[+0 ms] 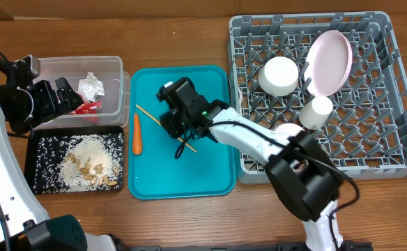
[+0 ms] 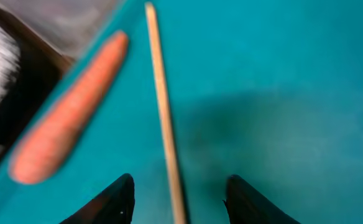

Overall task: Sort waste into correct bins and load items into the dishwasher
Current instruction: 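Move the right gripper back over the teal tray to the chopstick, then lower the right gripper onto the wooden chopstick and grasp it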

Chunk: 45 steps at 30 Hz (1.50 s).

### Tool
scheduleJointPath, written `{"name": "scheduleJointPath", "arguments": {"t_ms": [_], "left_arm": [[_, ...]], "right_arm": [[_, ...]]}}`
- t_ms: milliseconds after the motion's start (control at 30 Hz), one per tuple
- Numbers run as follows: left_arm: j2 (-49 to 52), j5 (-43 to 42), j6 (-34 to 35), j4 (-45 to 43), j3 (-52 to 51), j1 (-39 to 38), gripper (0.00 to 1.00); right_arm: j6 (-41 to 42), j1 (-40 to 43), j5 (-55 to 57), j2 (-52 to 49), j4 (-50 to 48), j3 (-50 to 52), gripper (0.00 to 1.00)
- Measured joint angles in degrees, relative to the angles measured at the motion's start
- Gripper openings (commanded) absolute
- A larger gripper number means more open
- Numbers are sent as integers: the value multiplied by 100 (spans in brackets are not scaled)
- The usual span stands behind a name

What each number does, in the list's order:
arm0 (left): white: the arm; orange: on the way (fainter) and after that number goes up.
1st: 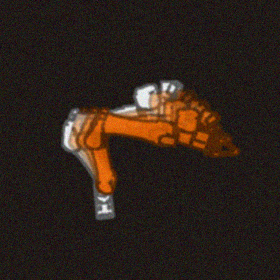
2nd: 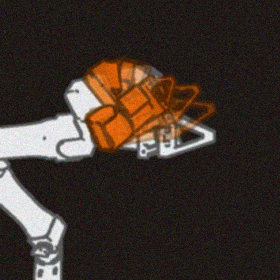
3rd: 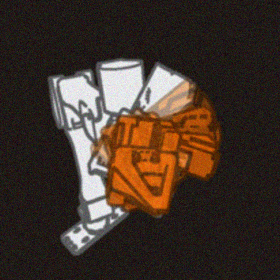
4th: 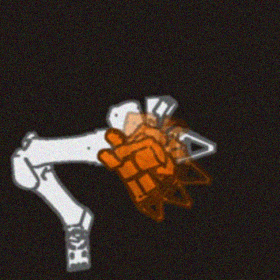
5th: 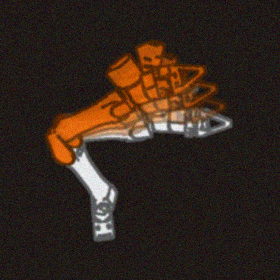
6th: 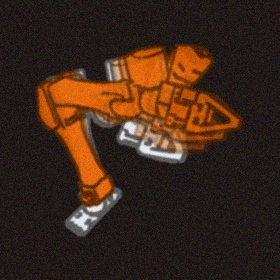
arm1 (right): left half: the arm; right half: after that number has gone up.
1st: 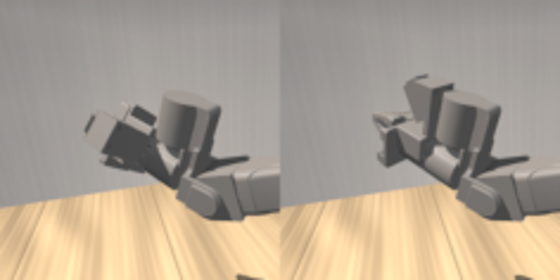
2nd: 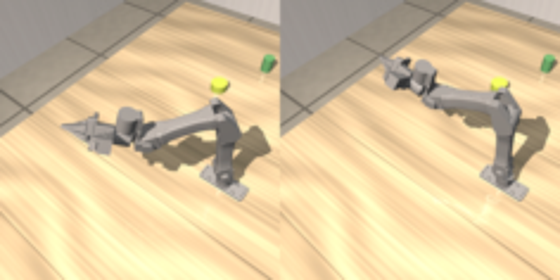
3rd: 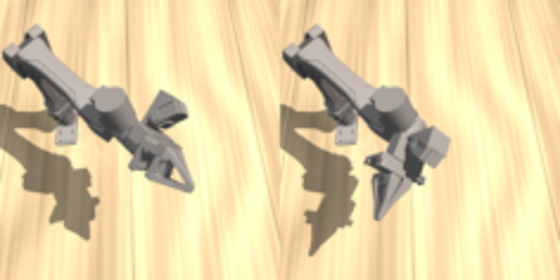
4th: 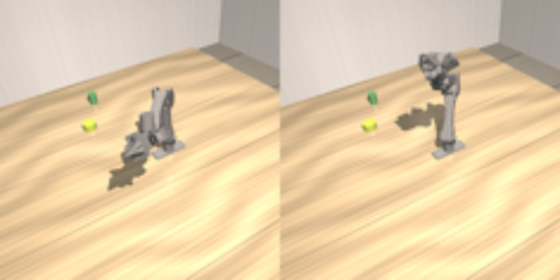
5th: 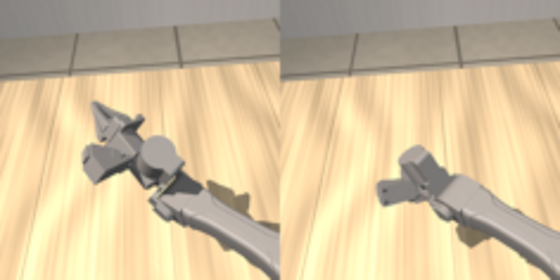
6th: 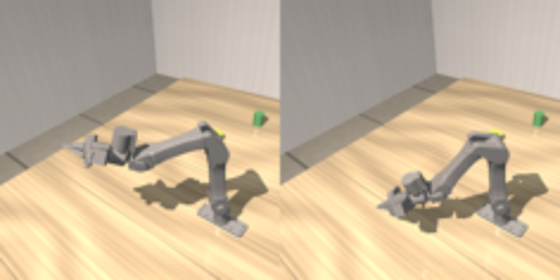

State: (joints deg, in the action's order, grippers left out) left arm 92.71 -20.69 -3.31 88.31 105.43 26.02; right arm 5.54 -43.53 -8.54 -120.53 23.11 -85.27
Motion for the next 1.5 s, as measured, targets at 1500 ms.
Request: {"name": "scheduleJointPath", "arguments": {"t_ms": [1500], "left_arm": [[0, 0, 0, -2, 0, 0, 100]], "right_arm": [[-1010, -520, 1045, -289, -492, 0, 50]]}}
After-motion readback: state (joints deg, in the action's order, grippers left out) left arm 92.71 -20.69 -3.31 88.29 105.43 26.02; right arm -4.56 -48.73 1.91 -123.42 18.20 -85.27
